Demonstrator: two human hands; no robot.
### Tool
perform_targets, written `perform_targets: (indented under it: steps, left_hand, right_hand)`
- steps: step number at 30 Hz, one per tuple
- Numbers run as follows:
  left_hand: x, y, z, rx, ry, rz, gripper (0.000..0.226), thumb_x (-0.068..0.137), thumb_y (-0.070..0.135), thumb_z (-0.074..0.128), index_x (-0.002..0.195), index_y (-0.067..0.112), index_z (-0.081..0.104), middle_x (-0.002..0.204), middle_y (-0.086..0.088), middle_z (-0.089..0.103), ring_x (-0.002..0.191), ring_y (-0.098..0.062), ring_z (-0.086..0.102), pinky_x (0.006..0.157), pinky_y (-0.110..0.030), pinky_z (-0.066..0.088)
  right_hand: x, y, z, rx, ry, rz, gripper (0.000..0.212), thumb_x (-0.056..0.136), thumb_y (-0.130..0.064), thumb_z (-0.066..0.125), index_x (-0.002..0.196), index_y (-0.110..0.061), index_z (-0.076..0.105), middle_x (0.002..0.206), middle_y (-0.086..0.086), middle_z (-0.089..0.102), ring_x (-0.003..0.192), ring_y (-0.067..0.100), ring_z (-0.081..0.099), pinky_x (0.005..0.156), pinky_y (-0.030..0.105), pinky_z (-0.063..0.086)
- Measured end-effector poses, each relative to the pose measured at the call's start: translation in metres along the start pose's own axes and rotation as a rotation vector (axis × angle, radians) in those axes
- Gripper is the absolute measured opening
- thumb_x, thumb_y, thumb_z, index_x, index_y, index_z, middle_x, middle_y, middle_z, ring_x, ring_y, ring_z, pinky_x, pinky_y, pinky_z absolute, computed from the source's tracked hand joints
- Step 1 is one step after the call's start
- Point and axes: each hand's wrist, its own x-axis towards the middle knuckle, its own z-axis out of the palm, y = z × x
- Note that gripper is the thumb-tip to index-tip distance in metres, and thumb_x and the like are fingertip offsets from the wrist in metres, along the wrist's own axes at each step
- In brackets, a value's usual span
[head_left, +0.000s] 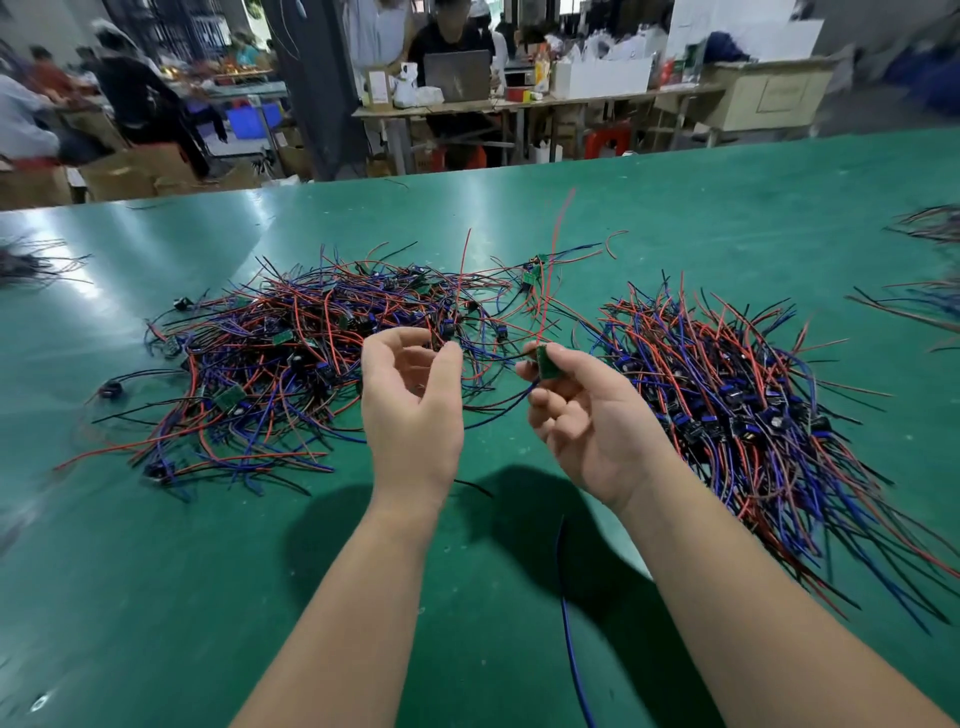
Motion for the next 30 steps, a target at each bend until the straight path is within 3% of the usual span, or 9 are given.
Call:
perform_targets:
  steps: [4,6,8,13,17,20,25,28,30]
  left_hand:
    - [-0.005,-0.003,0.003,0.171,-0.219,0.096,0.026,0.084,0.038,0.06,0.072,0.015,0.064,0.064,0.002,0.063,0.061,-0.008,0.054,0.061,-0.029,0.046]
    - [-0.01,-0.005,0.006,0.245,-0.288,0.161,0.028,0.084,0.04,0.061,0.068,0.018,0.068,0.059,0.01,0.063,0.055,-0.001,0.053,0.058,-0.023,0.043]
    - [-0.012,-0.005,0.007,0.243,-0.304,0.156,0.026,0.084,0.042,0.062,0.071,0.021,0.071,0.06,0.015,0.065,0.056,0.002,0.055,0.059,-0.02,0.043]
    - [-0.009,0.0,0.008,0.013,-0.35,-0.024,0.023,0.085,0.034,0.065,0.092,0.015,0.075,0.082,0.005,0.075,0.075,-0.007,0.066,0.077,-0.028,0.054]
    - [-0.008,-0.001,0.01,-0.09,-0.371,-0.12,0.019,0.094,0.019,0.057,0.094,0.017,0.076,0.091,-0.01,0.073,0.086,-0.021,0.067,0.088,-0.045,0.054]
    - [-0.011,0.0,0.012,-0.107,-0.351,-0.161,0.037,0.098,0.021,0.052,0.074,0.037,0.076,0.085,-0.018,0.07,0.073,-0.018,0.064,0.077,-0.037,0.055]
    - [-0.009,0.009,0.009,-0.407,-0.374,-0.367,0.021,0.081,0.029,0.06,0.084,0.015,0.075,0.07,0.0,0.069,0.06,-0.007,0.06,0.06,-0.02,0.053]
    - [-0.007,0.011,0.007,-0.467,-0.369,-0.458,0.022,0.077,0.027,0.062,0.095,0.014,0.063,0.063,0.001,0.068,0.049,-0.006,0.06,0.048,-0.018,0.05]
    - [-0.007,0.014,0.006,-0.443,-0.366,-0.512,0.016,0.081,0.026,0.062,0.09,0.014,0.058,0.054,0.002,0.064,0.044,-0.005,0.059,0.041,-0.015,0.046]
  right_hand:
    - [0.004,0.0,-0.002,0.062,-0.03,0.015,0.011,0.084,-0.015,0.057,0.085,-0.007,0.065,0.066,0.005,0.066,0.047,0.008,0.052,0.047,0.014,0.044]
    - [0.005,0.002,-0.002,0.056,-0.069,-0.006,0.011,0.073,-0.016,0.064,0.076,-0.009,0.072,0.063,0.002,0.063,0.049,0.008,0.051,0.049,0.014,0.044]
    - [0.007,0.002,-0.003,-0.004,-0.084,-0.056,0.01,0.065,-0.016,0.069,0.071,-0.011,0.075,0.064,0.001,0.064,0.052,0.008,0.052,0.052,0.015,0.044]
    - [0.005,0.005,-0.006,-0.168,-0.071,-0.163,0.013,0.057,-0.014,0.073,0.067,-0.009,0.066,0.058,0.001,0.064,0.048,0.006,0.054,0.047,0.013,0.043]
    - [0.005,0.007,-0.006,-0.312,0.01,-0.201,0.014,0.079,-0.018,0.069,0.072,-0.006,0.067,0.064,0.003,0.068,0.054,0.009,0.058,0.05,0.017,0.041]
    - [0.006,0.007,-0.009,-0.475,0.104,-0.203,0.022,0.089,-0.02,0.063,0.074,-0.007,0.071,0.07,0.004,0.068,0.054,0.011,0.051,0.053,0.021,0.04]
    - [0.002,0.011,-0.004,-0.491,-0.031,-0.233,0.016,0.08,-0.025,0.069,0.072,-0.013,0.075,0.066,-0.001,0.067,0.057,0.01,0.047,0.059,0.022,0.038]
    - [0.002,0.008,-0.003,-0.399,-0.075,-0.27,0.015,0.065,-0.029,0.07,0.068,-0.016,0.076,0.066,-0.002,0.069,0.057,0.008,0.049,0.056,0.017,0.04]
    - [0.002,0.005,-0.004,-0.359,-0.11,-0.26,0.015,0.064,-0.027,0.069,0.069,-0.014,0.075,0.064,-0.001,0.068,0.053,0.006,0.048,0.053,0.014,0.04]
